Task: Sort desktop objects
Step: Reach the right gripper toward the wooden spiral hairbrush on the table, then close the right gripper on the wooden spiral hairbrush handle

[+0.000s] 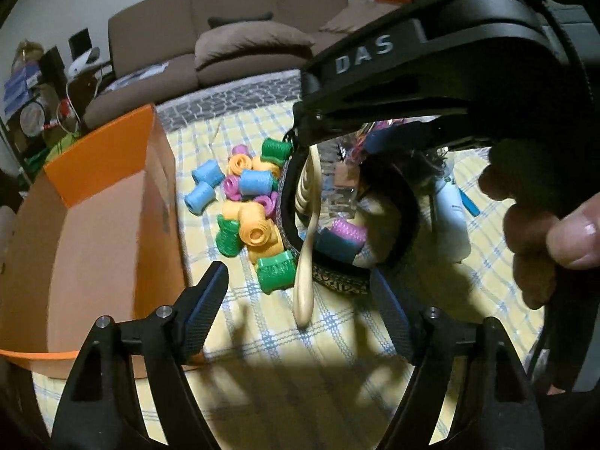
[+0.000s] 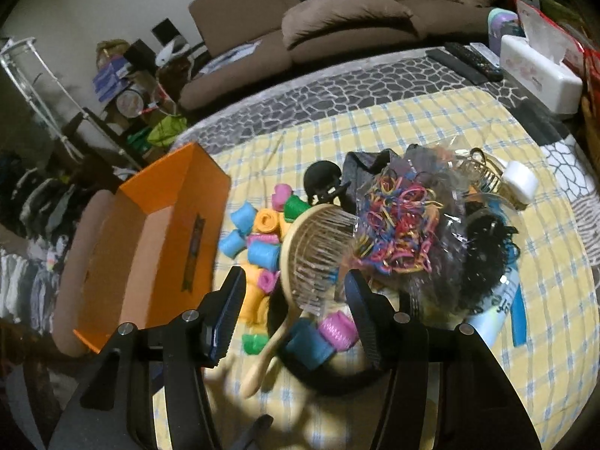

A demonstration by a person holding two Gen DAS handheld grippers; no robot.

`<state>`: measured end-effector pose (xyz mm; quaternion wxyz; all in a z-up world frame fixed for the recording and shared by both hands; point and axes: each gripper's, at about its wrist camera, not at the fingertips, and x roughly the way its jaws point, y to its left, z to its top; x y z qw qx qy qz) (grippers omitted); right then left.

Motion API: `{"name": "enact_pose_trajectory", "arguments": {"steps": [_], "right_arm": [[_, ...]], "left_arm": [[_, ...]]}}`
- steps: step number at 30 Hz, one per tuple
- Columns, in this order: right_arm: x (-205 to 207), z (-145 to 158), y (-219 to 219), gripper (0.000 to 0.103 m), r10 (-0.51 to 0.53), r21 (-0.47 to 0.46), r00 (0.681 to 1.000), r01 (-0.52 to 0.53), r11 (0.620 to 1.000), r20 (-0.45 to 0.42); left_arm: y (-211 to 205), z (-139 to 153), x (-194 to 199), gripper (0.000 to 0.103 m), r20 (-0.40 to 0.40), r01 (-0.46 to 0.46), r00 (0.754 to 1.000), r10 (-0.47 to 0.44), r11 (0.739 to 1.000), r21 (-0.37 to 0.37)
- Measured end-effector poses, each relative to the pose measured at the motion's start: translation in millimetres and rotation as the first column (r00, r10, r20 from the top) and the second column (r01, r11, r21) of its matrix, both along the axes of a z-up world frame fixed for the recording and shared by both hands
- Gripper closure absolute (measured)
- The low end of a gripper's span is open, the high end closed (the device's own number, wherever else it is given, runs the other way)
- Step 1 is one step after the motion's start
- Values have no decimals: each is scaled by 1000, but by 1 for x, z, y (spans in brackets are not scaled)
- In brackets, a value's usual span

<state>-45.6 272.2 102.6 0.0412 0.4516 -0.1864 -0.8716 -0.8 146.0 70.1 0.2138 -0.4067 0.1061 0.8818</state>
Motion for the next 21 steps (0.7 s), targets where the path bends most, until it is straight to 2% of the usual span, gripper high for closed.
{"name": "enact_pose_trajectory", "arguments": {"steps": [3,5,6,7,10,12,17,19,20,21], "right_arm": [[-9,-11,-3,45,6,14,1000,-6,1000,23],[-13,-16,-4,45,3,17,999,-4,1000,34],[-15,-17,-4,45,-1,22,999,0,1000,37],[-16,-19,-4,45,-7,28,999,6,1000,41],[-18,-24,-3,47,-16,23,999,15,1000,43],[-20,-27,-2,54,-13,17,999,12,1000,46],[-22,-35,-1,67,0,6,999,0,1000,52],[-21,-36,-2,68,1,3,999,-1,1000,46],[-20,-35,-2,69,4,9,999,-4,1000,42],[-19,-34,-3,70,7,12,999,-7,1000,41]], "left_arm": [[5,-3,1,31,-19,15,1000,-15,1000,-23],[6,-6,-1,39,-8,26,1000,-26,999,-24],[6,-10,-3,48,26,25,999,-25,1000,-8],[6,-12,-4,52,43,24,999,-25,1000,3],[8,-15,-2,52,44,35,998,-35,999,-4],[9,-16,-3,52,45,35,998,-35,999,-9],[9,-30,-15,52,105,3,995,-2,1000,-13],[8,-34,-13,52,125,10,992,-11,1000,6],[6,-35,-13,53,139,10,990,-13,1000,25],[4,-35,-14,61,161,17,987,-26,998,56]]}}
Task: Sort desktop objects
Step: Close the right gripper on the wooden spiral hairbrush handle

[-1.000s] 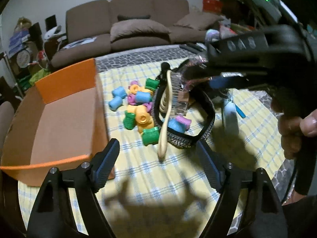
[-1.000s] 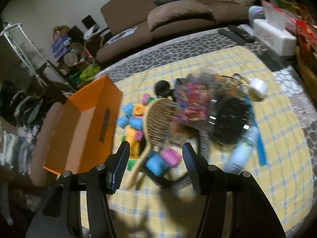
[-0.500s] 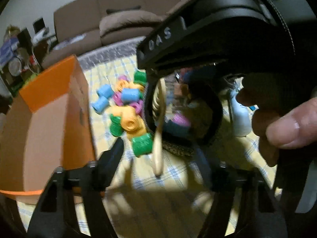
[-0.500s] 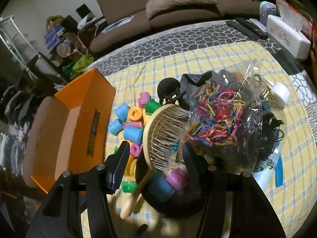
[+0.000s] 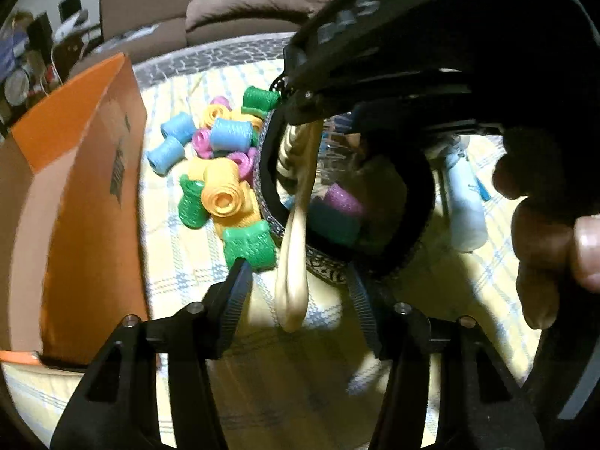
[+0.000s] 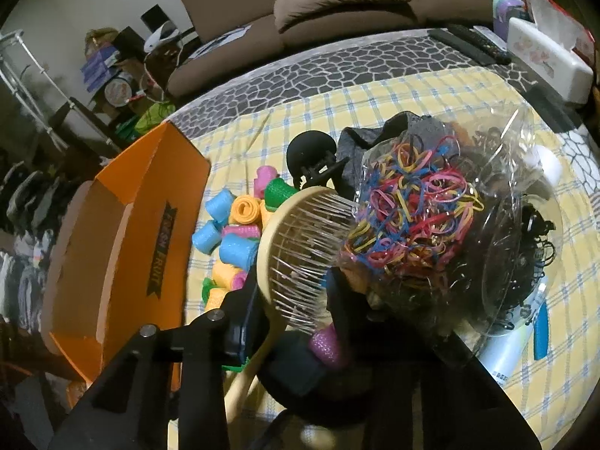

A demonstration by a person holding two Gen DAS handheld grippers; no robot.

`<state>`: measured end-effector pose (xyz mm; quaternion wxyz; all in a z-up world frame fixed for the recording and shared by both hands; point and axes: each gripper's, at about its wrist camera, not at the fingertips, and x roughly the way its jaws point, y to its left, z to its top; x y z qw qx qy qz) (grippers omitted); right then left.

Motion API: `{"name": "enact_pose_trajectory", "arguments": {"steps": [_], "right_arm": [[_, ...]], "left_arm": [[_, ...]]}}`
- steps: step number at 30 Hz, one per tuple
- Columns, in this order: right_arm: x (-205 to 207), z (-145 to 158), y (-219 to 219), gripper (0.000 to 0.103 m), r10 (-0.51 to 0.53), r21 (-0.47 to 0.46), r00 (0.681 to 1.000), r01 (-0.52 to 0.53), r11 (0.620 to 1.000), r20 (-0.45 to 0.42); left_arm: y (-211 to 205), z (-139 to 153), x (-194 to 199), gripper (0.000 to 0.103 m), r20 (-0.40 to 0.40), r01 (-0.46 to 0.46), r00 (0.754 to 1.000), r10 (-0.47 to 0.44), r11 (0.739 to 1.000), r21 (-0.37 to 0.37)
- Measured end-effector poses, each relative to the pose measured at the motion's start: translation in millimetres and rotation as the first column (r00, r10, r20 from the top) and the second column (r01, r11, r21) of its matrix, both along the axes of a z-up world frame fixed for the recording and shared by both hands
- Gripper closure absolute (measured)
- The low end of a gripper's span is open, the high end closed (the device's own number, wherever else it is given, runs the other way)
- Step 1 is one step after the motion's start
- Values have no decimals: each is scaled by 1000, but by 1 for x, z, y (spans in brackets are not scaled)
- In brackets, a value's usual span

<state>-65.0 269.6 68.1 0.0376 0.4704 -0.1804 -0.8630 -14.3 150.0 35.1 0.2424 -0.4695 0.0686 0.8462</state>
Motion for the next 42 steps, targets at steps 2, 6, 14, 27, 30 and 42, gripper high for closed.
{"name": "enact_pose_trajectory", "arguments": {"steps": [2,6,14,27,30,42], "right_arm": [[2,3,1,73,5,-1,1000,-5,1000,-10],[8,11,4,76,3,-8,999,-3,1000,-34],[18,29,9,78,-16,-10,997,15,1000,-74],[35,63,4,82,-29,48,995,34,998,-92],[34,54,5,84,-40,46,997,43,998,-65],[33,28,22,54,-67,-218,996,78,973,57]], "left_arm": [[-2,0,0,79,31,10,999,-11,999,38],[-5,3,5,87,19,16,1000,-17,999,48],[-7,28,11,87,-56,17,998,-12,997,82],[-16,50,7,91,-106,39,994,-26,991,125],[-24,50,5,92,-81,28,997,-16,987,156],[-49,48,-7,92,19,-58,998,55,950,305]]}}
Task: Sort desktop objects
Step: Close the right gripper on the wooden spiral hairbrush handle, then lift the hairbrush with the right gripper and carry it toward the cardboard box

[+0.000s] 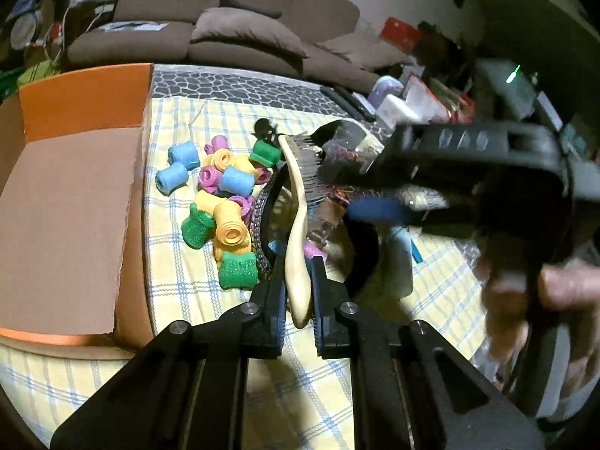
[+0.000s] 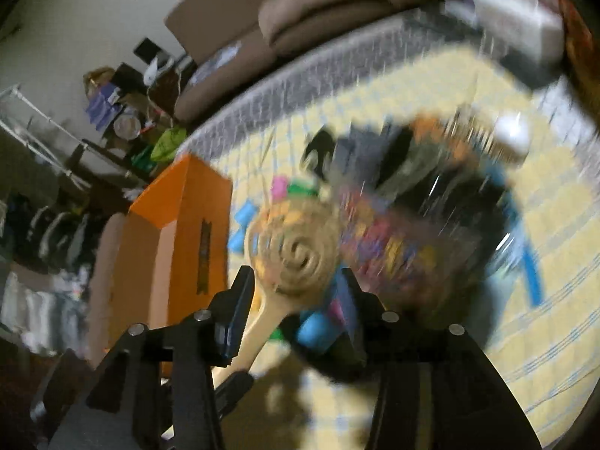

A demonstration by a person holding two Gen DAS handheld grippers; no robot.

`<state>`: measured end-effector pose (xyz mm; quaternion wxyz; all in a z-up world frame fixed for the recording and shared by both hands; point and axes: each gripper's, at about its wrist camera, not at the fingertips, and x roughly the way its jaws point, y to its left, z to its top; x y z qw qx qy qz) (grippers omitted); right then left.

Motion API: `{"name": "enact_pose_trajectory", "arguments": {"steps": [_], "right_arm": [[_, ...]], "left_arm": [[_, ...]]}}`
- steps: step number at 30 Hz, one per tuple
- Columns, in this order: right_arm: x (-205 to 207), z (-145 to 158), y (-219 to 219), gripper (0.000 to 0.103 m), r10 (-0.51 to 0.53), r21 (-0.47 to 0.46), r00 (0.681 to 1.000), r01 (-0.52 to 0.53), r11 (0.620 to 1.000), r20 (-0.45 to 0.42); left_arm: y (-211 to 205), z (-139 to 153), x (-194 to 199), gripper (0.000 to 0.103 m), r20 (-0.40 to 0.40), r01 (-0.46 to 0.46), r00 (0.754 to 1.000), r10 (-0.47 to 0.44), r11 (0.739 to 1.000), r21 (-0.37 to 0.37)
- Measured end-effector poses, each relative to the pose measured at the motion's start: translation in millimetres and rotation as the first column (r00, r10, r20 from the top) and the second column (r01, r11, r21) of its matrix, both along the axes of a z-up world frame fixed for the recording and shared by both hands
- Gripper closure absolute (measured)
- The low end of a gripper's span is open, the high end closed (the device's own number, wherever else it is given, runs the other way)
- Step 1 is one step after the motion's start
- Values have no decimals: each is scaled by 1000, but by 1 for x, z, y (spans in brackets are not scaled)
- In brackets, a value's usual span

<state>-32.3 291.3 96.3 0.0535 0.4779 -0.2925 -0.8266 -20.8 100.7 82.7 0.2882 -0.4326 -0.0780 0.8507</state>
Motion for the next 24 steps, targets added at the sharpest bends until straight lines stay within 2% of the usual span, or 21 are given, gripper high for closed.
{"name": "enact_pose_trajectory", "arguments": {"steps": [3,8,9,10,14,17,19,21,22,24], "right_arm": [[-5,-22,-9,52,42,-97,995,-34,995,87],[-11,-39,-18,53,74,-238,992,-48,970,99],[-11,-39,-18,56,72,-262,993,-45,964,93],[-11,-38,-16,68,65,-284,995,-40,958,77],[-9,-21,-21,70,78,-225,997,-74,972,9],[-5,-9,-25,70,89,-209,994,-99,973,-56],[-2,-2,-28,70,100,-205,990,-118,972,-100],[0,1,-31,70,102,-219,986,-129,967,-132],[-1,0,-31,70,100,-244,986,-131,961,-135],[-3,-9,-24,72,74,-350,988,-117,929,-134]], "left_arm": [[-2,1,-2,92,13,-13,1000,12,1000,20],[-5,3,-1,92,17,-15,1000,15,999,48],[-5,1,0,92,14,-18,1000,17,999,48],[-5,2,1,92,9,-21,1000,20,998,56],[-10,11,3,92,-26,-36,999,39,996,79],[-17,20,7,91,-52,-44,997,51,991,123],[-23,24,8,90,-57,-48,997,58,986,162],[-36,21,1,89,-3,-60,998,63,967,247],[-45,18,-4,89,33,-71,997,64,950,304],[-59,14,-12,89,88,-98,994,69,915,391]]}}
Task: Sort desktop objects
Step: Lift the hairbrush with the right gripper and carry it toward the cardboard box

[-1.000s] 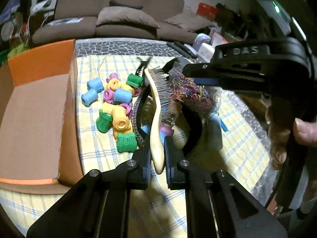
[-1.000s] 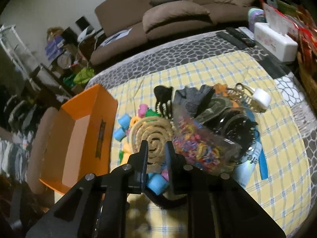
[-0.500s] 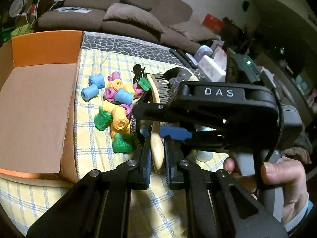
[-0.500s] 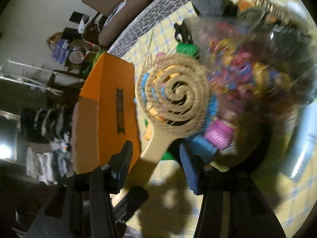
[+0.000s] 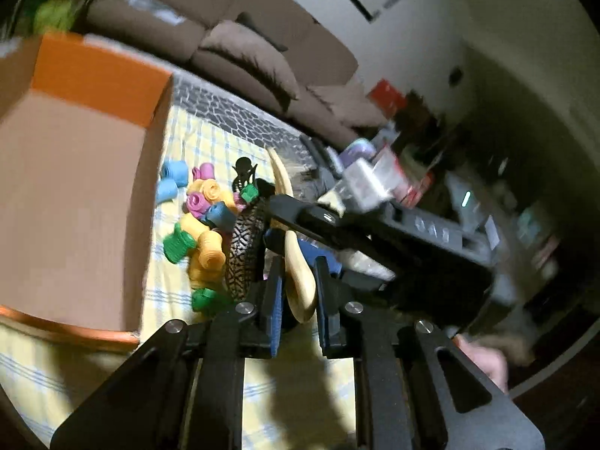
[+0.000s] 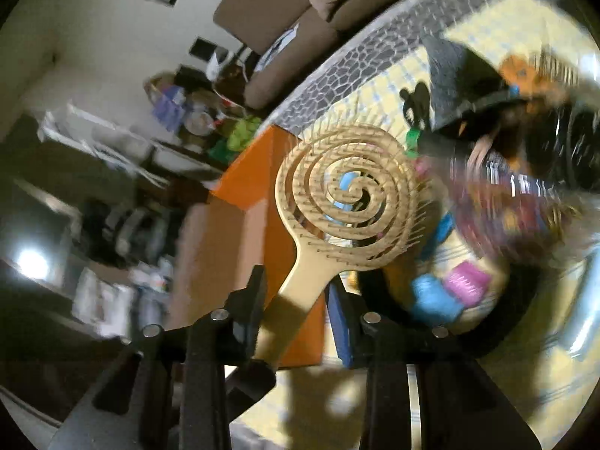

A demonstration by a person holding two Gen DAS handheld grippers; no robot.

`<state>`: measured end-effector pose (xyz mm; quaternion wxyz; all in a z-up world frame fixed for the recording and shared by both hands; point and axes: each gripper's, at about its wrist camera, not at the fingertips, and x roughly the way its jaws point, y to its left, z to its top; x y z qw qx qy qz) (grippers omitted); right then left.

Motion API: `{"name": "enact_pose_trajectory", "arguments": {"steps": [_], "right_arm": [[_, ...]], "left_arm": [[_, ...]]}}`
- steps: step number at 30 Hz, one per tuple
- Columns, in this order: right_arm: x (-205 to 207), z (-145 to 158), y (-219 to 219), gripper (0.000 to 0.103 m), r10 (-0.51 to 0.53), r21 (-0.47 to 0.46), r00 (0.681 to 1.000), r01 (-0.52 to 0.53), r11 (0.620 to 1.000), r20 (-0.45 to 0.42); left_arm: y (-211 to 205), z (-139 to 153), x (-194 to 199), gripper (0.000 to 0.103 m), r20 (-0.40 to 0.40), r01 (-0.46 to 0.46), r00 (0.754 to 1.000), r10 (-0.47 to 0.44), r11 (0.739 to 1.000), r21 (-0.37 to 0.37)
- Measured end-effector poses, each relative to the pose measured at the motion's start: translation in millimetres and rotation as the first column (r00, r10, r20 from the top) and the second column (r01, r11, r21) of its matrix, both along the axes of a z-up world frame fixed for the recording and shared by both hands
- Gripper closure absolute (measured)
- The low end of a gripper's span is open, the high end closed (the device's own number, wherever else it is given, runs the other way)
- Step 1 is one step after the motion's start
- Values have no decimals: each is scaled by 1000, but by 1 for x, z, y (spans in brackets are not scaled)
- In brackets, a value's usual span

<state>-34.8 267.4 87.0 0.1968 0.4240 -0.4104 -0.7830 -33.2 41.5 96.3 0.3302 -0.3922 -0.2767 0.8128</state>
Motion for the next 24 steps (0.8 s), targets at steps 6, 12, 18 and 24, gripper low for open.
{"name": "enact_pose_trajectory", "arguments": {"steps": [6,12,18,24], "right_arm": [[-1,15,-2,72,7,-52,996,-12,999,-93],[14,65,-16,84,39,29,939,-31,999,-342],[14,59,-18,84,40,49,941,-25,998,-336],[10,60,-20,84,36,47,944,-22,999,-328]], "left_arm": [[-15,11,-7,88,-39,26,999,-22,993,116],[-8,20,2,93,-90,77,994,-67,990,115],[-1,18,-5,92,-89,84,993,-76,991,99],[-12,21,3,92,-93,52,995,-46,996,69]]}}
